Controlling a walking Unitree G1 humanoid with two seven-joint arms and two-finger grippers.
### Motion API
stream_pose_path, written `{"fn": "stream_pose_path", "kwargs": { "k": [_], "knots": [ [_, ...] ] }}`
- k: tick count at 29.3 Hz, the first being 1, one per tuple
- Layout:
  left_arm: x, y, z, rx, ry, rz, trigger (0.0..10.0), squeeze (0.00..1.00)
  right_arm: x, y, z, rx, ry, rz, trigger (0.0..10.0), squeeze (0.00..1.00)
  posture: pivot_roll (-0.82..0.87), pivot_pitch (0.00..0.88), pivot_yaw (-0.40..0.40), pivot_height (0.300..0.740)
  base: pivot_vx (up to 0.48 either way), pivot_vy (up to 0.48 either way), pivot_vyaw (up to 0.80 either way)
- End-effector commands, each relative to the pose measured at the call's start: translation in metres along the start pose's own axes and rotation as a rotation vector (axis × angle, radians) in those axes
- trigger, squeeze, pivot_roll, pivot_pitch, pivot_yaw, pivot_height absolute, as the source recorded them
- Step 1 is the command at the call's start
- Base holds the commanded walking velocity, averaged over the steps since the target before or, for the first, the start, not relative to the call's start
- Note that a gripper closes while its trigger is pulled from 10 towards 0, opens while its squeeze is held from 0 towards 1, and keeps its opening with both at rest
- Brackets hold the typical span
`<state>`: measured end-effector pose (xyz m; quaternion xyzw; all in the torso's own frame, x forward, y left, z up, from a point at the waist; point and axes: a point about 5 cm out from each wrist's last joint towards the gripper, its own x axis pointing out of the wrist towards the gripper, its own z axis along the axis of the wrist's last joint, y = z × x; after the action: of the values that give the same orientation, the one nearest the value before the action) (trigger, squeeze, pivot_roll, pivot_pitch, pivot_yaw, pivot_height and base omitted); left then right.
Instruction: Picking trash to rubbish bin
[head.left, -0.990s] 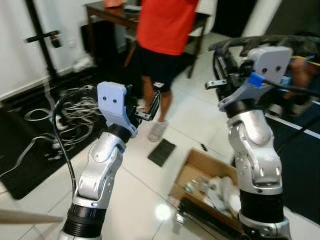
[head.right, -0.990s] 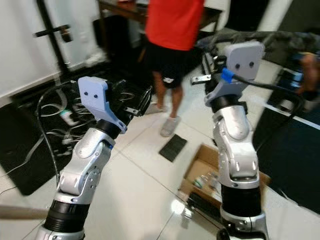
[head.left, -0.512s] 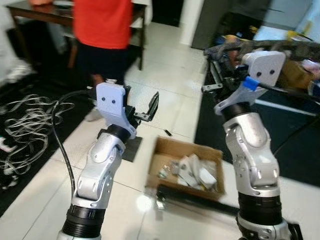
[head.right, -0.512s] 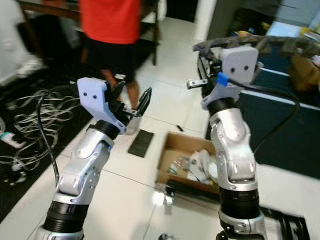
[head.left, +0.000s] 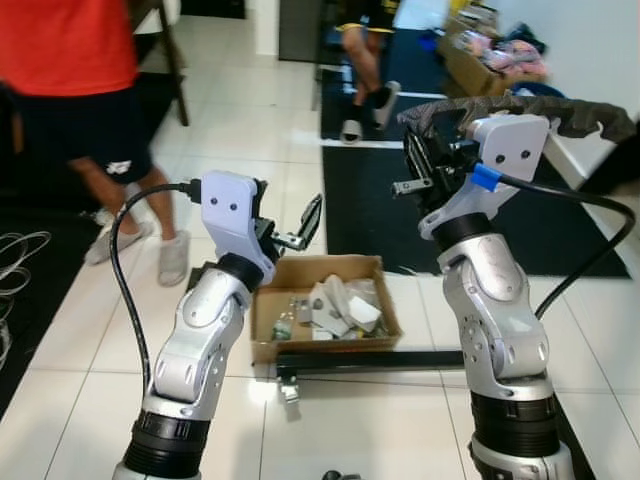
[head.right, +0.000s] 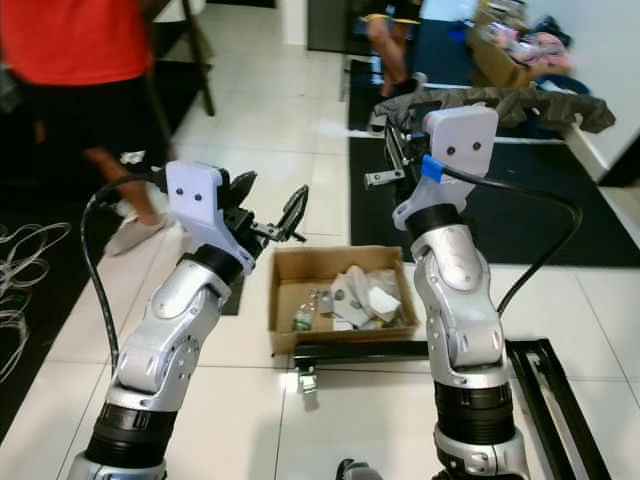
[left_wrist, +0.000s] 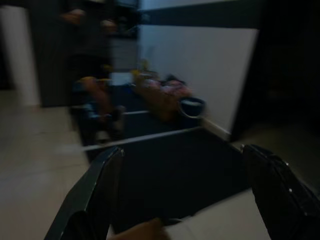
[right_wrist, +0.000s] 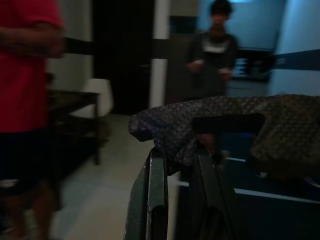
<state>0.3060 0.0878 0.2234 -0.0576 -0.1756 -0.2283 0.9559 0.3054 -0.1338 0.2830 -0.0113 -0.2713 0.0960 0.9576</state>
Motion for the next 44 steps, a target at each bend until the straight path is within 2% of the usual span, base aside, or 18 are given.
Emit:
{"fn": "stream_pose_path", "kwargs": {
  "k": [1, 4, 5, 8, 13, 22, 44],
  "knots": [
    [-0.001, -0.002, -0.004, -0.004, 0.020, -0.014, 10.0, 0.00, -0.002, -0.001, -0.002, -0.001, 0.015, -0.007, 10.0, 0.00, -0.03, 0.157, -0.012, 0.740, 0.000, 0.000, -0.80],
    [-0.001, -0.003, -0.005, -0.011, 0.029, -0.015, 10.0, 0.00, -0.002, -0.001, -0.003, -0.001, 0.019, -0.007, 10.0, 0.00, -0.03, 0.157, -0.012, 0.740, 0.000, 0.000, -0.80],
    [-0.003, -0.003, -0.010, -0.020, 0.054, -0.012, 10.0, 0.00, -0.007, 0.001, -0.015, 0.037, 0.069, -0.003, 10.0, 0.00, -0.03, 0.158, -0.010, 0.740, 0.000, 0.000, 0.00],
    [-0.005, -0.003, -0.013, -0.009, 0.068, -0.008, 10.0, 0.00, -0.012, 0.002, -0.026, 0.068, 0.121, 0.001, 10.0, 0.00, -0.03, 0.160, -0.012, 0.740, 0.000, 0.000, 0.00],
    [-0.007, 0.000, -0.016, 0.011, 0.086, 0.015, 10.0, 0.00, -0.017, 0.006, -0.034, 0.084, 0.143, 0.010, 10.0, 0.00, -0.03, 0.160, -0.012, 0.740, 0.000, 0.000, 0.00],
    [-0.006, 0.005, -0.018, -0.017, 0.094, 0.057, 10.0, 0.00, -0.019, 0.005, -0.038, 0.084, 0.159, 0.007, 10.0, 0.00, -0.03, 0.159, -0.009, 0.740, 0.000, 0.000, 0.00],
    [-0.006, 0.007, -0.016, -0.042, 0.084, 0.068, 10.0, 0.00, -0.020, 0.004, -0.040, 0.082, 0.168, 0.010, 10.0, 0.00, -0.04, 0.159, -0.015, 0.740, 0.326, 0.000, 0.00]
  ]
}}
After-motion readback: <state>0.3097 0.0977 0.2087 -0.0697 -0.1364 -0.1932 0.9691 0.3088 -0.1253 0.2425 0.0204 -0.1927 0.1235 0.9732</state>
